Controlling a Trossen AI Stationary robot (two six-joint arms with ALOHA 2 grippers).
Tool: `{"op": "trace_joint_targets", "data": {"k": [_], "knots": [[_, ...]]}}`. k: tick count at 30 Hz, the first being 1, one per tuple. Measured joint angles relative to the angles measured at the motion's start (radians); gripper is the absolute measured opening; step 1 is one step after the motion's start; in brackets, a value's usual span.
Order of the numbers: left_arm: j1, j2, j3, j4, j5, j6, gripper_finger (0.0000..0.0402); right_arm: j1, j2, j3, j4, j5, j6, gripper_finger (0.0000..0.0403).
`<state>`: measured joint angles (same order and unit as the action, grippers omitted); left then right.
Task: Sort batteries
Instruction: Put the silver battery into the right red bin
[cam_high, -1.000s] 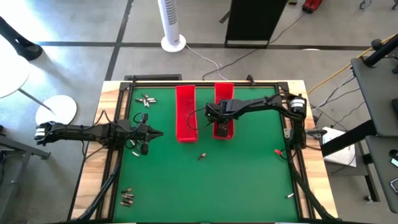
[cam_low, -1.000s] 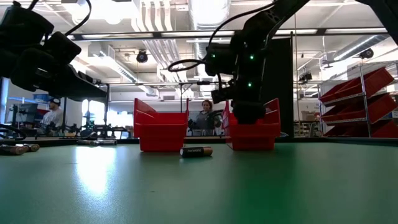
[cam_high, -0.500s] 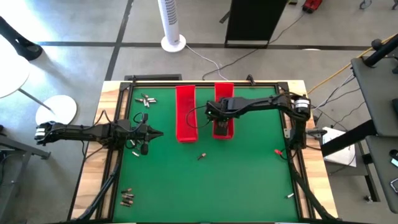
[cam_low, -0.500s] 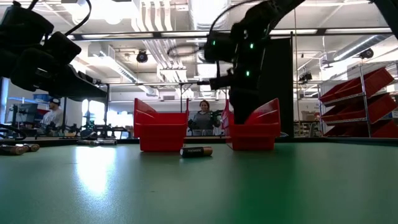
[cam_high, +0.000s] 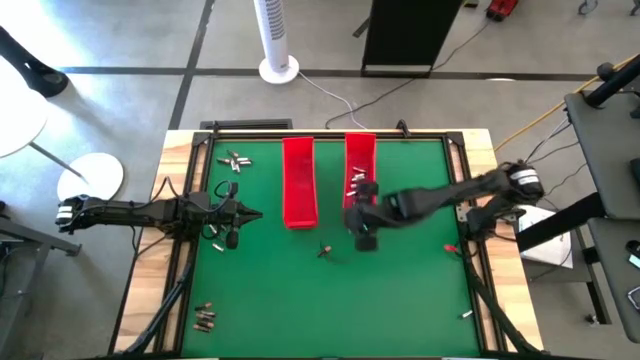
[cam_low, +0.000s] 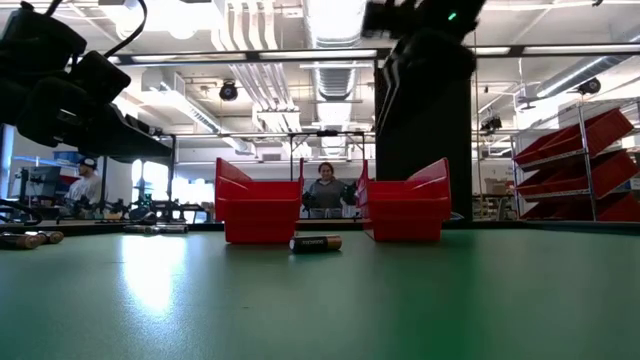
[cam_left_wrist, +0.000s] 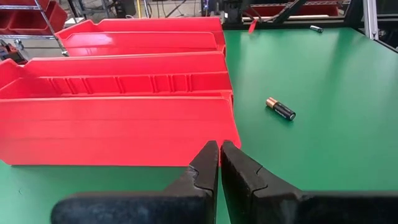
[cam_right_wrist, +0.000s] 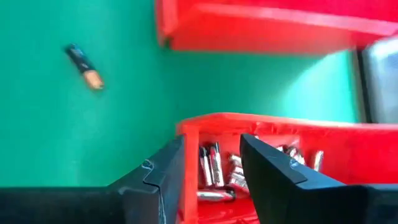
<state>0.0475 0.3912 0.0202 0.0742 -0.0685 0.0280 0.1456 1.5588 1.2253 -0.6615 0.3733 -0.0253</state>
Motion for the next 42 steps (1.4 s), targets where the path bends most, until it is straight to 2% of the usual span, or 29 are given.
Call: {"op": "trace_joint_targets", "data": {"k": [3,5,12,17,23,31,36,42], "knots": [[0.0,0.0,0.0,0.0,0.0,0.0,0.0,0.105,-0.04,-0.052,0.041,0.142,0.001,0.0138],[0.0,0.0,0.0,0.0,0.0,0.0,0.0,0.162,-0.069,-0.093,0.083,0.183,0.003,0.0136],[0.0,0.0,0.0,0.0,0.0,0.0,0.0,0.291,-0.12,-0.254,0.219,0.17,0.198,0.0142],[0.0,0.0,0.0,0.0,0.0,0.0,0.0,0.363,-0.118,-0.302,0.207,0.169,0.372,0.0162],[0.0,0.0,0.0,0.0,0.0,0.0,0.0,0.454,-0.118,-0.284,0.102,0.163,0.582,0.0175],[0.0,0.0,0.0,0.0,0.0,0.0,0.0,0.538,-0.118,-0.269,-0.039,0.023,0.899,0.0168],[0.0,0.0,0.0,0.0,0.0,0.0,0.0,0.598,-0.067,-0.26,-0.081,-0.083,1.013,0.0164],[0.0,0.0,0.0,0.0,0.0,0.0,0.0,0.671,0.035,-0.208,-0.22,-0.289,1.096,0.0171]]}}
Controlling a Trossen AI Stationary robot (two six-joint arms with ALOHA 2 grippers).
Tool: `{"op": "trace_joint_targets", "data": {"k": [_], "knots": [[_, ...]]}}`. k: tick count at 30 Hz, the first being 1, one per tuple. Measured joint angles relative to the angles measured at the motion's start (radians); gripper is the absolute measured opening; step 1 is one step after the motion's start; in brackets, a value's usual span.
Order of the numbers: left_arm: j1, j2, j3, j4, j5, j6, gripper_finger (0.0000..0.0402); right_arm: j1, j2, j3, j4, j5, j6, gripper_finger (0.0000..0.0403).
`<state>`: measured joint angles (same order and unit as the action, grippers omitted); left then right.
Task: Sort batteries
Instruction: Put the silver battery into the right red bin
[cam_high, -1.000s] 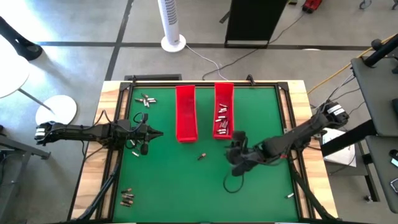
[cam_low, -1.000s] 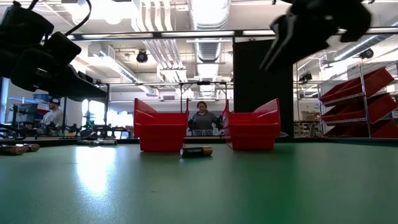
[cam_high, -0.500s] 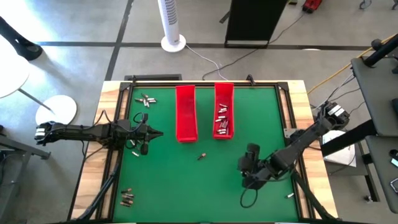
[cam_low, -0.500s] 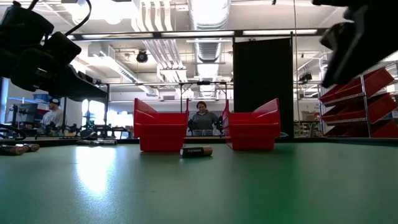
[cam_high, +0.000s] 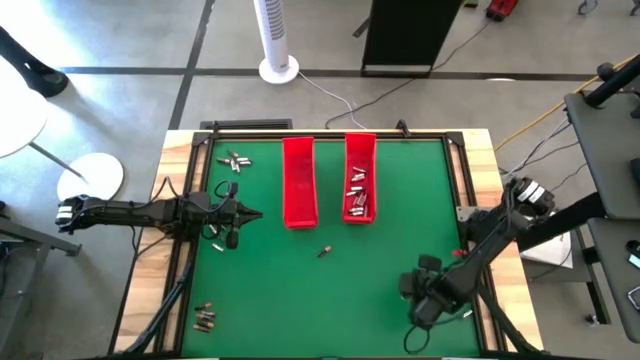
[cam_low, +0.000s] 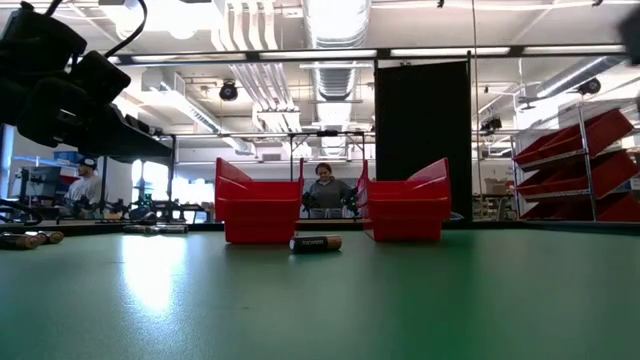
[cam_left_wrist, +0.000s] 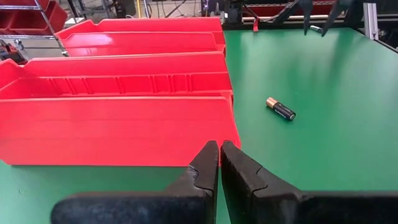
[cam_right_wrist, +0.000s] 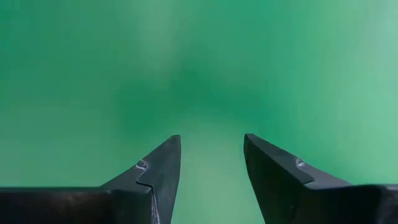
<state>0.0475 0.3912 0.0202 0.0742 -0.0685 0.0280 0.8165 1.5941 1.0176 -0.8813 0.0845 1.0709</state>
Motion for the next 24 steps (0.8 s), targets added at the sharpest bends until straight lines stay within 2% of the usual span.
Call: {"op": "trace_joint_targets", "data": {"k": [7,12,16,24], "knots": [[0.0,0.0,0.0,0.0,0.0,0.0,0.0,0.134,0.06,0.045,-0.018,-0.201,0.032,0.0188],[0.0,0.0,0.0,0.0,0.0,0.0,0.0,0.257,0.081,0.046,-0.014,-0.26,0.091,0.0191],[0.0,0.0,0.0,0.0,0.0,0.0,0.0,0.312,0.093,0.035,-0.013,-0.349,0.148,0.0188],[0.0,0.0,0.0,0.0,0.0,0.0,0.0,0.343,0.126,-0.011,-0.019,-0.388,0.169,0.0167]]}}
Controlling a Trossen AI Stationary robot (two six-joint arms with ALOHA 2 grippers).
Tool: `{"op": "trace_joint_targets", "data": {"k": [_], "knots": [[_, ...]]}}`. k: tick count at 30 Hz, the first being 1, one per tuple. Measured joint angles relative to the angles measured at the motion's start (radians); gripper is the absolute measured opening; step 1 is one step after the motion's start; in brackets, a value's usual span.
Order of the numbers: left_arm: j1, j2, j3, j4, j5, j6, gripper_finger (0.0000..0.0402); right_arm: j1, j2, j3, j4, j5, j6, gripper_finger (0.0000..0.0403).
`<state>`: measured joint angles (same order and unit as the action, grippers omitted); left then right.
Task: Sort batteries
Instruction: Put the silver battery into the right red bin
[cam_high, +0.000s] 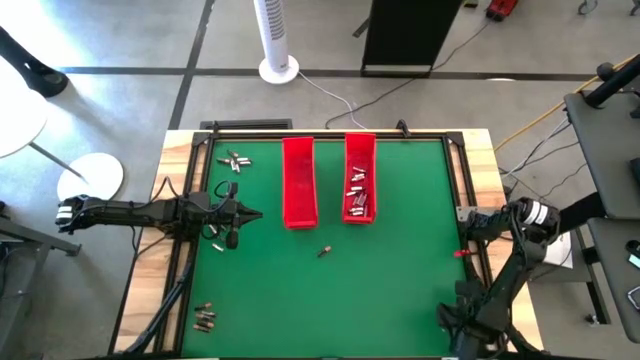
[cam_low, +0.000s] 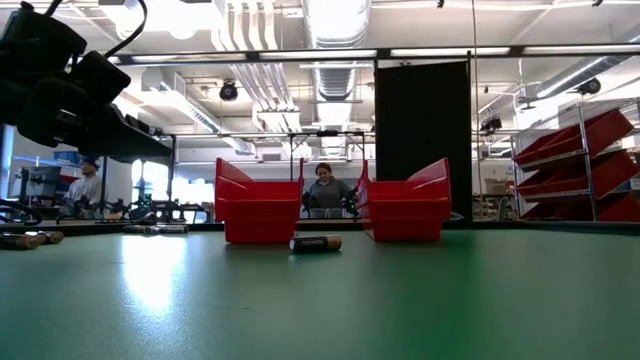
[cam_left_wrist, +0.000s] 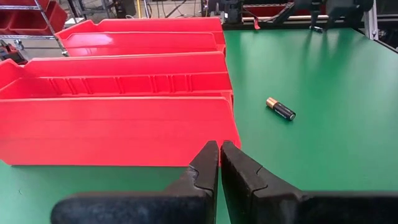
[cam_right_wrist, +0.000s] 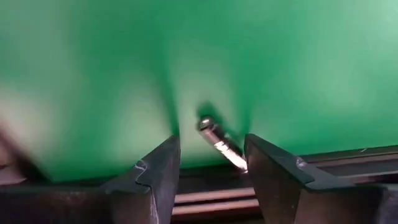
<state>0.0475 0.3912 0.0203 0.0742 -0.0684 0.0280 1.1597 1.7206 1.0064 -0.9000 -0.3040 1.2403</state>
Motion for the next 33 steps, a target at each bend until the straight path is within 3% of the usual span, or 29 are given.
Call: {"op": "trace_joint_targets", "data": {"k": [6,14,33], "knots": [[0.0,0.0,0.0,0.0,0.0,0.0,0.0,-0.008,0.021,-0.01,0.004,-0.032,-0.066,0.0124],[0.0,0.0,0.0,0.0,0.0,0.0,0.0,-0.043,0.023,-0.013,0.005,-0.021,-0.141,0.0023],[0.0,0.0,0.0,0.0,0.0,0.0,0.0,-0.147,0.02,0.021,0.034,0.131,-0.274,0.0022]]}}
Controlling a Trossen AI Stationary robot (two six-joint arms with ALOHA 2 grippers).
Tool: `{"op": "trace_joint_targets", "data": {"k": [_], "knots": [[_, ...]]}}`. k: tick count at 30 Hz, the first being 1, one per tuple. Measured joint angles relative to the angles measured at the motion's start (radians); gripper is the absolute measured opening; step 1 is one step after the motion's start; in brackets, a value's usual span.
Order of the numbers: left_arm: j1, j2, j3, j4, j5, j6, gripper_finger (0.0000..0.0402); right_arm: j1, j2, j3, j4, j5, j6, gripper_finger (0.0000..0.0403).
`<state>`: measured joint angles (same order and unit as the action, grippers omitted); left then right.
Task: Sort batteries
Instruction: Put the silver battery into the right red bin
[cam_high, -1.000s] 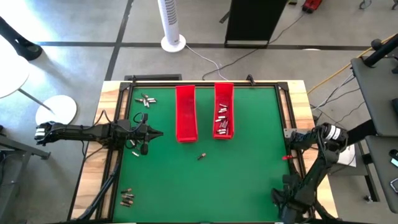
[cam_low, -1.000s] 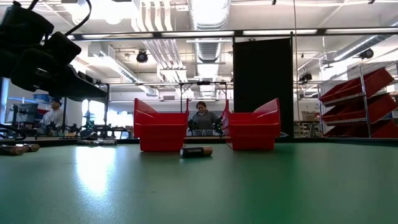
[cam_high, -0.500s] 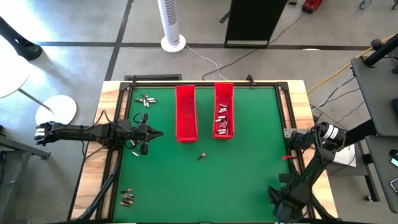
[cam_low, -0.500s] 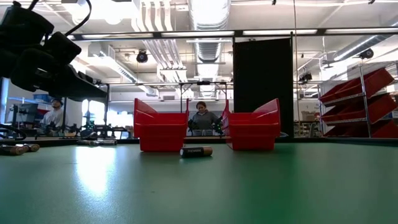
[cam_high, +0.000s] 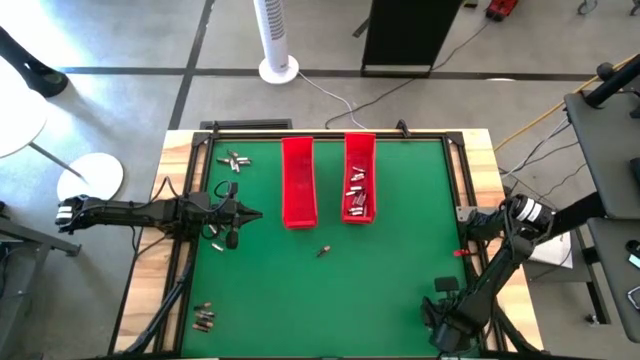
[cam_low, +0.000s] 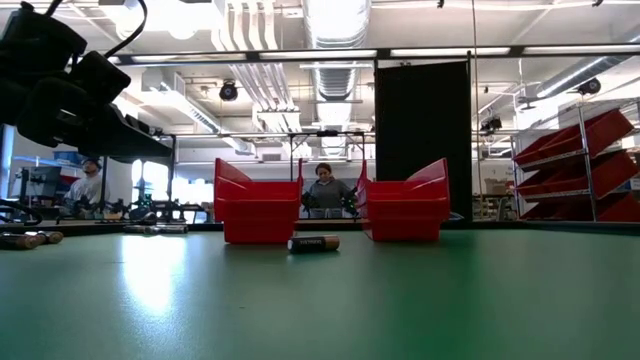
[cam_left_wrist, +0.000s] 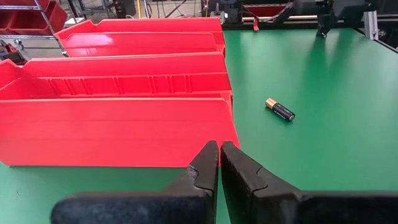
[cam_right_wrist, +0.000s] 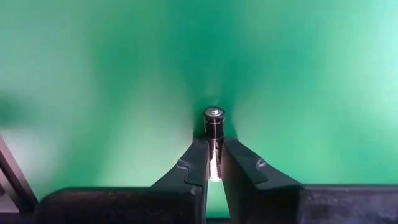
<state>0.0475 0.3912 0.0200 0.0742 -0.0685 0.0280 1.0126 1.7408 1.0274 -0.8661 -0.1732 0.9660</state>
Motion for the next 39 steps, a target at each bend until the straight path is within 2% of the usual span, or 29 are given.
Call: {"op": "trace_joint_targets", "data": {"k": [13,20,30,39], "knots": [[0.0,0.0,0.0,0.0,0.0,0.0,0.0,-0.019,0.004,0.073,0.035,0.243,-0.034,0.0022],[0.0,0.0,0.0,0.0,0.0,0.0,0.0,-0.02,0.005,0.026,0.179,0.392,-0.036,0.0022],[0.0,0.0,0.0,0.0,0.0,0.0,0.0,-0.025,0.005,-0.074,0.375,0.658,-0.061,0.0022],[0.0,0.0,0.0,0.0,0.0,0.0,0.0,-0.029,0.0,-0.188,0.57,0.774,-0.038,0.0023]]}}
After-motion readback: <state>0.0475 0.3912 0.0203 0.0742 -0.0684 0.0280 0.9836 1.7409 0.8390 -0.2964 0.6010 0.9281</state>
